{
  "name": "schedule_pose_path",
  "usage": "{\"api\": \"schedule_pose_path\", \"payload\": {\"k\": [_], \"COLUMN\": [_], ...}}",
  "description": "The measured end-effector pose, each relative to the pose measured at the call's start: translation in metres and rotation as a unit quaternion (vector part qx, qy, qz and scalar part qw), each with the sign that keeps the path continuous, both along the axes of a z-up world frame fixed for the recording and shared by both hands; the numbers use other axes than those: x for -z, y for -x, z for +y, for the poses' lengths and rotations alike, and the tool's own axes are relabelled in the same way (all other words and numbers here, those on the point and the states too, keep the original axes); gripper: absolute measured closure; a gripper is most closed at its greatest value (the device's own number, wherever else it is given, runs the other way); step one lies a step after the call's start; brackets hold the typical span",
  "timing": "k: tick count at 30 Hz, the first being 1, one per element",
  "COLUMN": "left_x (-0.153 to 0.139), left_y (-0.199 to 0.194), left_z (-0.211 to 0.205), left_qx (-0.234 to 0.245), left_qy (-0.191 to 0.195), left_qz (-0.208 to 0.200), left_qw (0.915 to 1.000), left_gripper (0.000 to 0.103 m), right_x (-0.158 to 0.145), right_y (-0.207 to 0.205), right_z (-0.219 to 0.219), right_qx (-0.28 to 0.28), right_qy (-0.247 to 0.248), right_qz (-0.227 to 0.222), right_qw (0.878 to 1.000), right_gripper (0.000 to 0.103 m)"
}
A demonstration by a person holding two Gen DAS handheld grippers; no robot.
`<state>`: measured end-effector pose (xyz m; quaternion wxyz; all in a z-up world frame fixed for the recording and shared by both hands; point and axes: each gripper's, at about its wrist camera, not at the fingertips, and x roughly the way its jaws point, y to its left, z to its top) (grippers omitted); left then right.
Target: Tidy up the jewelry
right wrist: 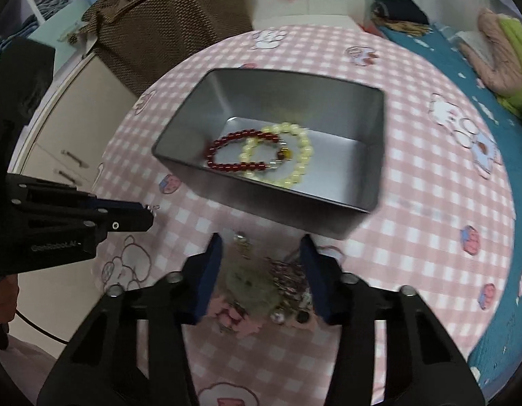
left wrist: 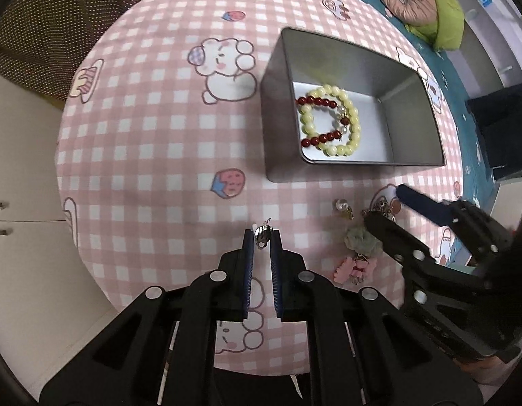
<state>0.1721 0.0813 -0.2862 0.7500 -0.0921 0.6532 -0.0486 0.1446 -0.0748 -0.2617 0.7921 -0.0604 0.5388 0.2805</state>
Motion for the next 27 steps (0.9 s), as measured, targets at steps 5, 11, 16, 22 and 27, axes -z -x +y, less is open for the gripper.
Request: {"api": "schedule_pose_path", "payload": {"k": [5, 11, 16, 22, 27], "left_x": [-0.003, -0.010, -0.020, -0.038, -0.050], "left_y": [-0.001, 0.004, 0.008, 0.011, 0.011], "left_z": [0.011, 0.022, 0.025, 0.024, 0.022], "left_qx": [-0.011, -0.017, -0.015, -0.006, -0.008], "left_qy": [0.002, 0.004, 0.006, 0.007, 0.015], "left_qz": [-0.006, -0.016, -0.028, -0.050, -0.062], "left_qw": [0.9999, 0.9997, 0.9995, 0.9987, 0.9980], "left_gripper": [0.093, 0.093, 0.093, 0.093, 0.093], "right_x": [0.011, 0.023, 0.010, -0.001, -0.007], "right_y": [0.000, 0.006, 0.006, 0.006, 0.010], "right_z": [0.021, 0.033, 0.032, 0.029, 0.025], "right_qx": [-0.040, -0.065, -0.066, -0.063, -0.050], "right_qy": [0.017, 0.047, 0.037, 0.040, 0.032], "right_qz": [-0.004, -0.003, -0.018, -0.032, -0.035], "right_qw": [0.999, 0.997, 0.997, 0.997, 0.998], "right_gripper": [0.077, 0.097, 0.099, 0.099, 0.099]}}
